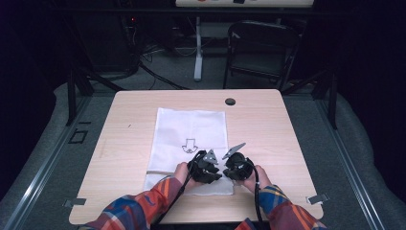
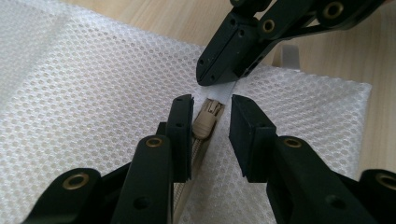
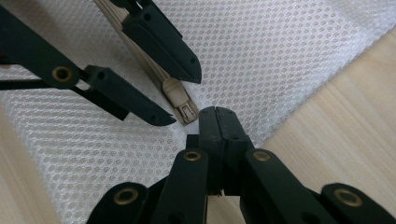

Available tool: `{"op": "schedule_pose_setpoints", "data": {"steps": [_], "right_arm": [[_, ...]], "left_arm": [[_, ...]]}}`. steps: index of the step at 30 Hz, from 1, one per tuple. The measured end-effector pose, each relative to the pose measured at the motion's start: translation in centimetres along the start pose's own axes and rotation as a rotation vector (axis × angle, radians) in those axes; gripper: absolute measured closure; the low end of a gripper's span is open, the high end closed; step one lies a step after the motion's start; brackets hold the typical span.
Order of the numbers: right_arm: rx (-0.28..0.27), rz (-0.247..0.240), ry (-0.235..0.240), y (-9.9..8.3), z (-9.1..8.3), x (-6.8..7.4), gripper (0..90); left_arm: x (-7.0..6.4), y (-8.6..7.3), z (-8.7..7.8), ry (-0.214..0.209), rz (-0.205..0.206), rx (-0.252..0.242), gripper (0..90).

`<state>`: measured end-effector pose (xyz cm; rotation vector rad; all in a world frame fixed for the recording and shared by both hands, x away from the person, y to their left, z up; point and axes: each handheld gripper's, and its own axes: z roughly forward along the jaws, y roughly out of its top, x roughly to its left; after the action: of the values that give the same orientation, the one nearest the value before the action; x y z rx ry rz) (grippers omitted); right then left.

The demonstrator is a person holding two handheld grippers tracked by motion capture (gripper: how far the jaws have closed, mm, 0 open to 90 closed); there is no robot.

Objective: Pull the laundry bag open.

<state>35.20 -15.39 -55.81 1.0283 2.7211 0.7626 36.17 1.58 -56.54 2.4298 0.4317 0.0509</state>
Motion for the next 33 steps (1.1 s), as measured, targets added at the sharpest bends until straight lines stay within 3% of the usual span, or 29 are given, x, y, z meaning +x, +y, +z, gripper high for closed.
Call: {"op": "schedule_pose_setpoints", "data": {"steps": [7, 16, 33], "right_arm": [[0.013, -0.016, -0.005, 0.04, -0.12, -0.05, 90.0], [0.016, -0.018, -0.007, 0.03, -0.15, -0.01, 90.0], [0.001, -0.011, -0.006, -0.15, -0.11, -0.07, 90.0]], "left_arm": [[0.06, -0.06, 0.27, -0.011, -0.007, 0.012, 74.5], [0.35, -0.28, 0.35, -0.030, -0.030, -0.016, 80.4], [0.70, -0.53, -0.28, -0.034, -0.088, -0.009, 81.5]]}}
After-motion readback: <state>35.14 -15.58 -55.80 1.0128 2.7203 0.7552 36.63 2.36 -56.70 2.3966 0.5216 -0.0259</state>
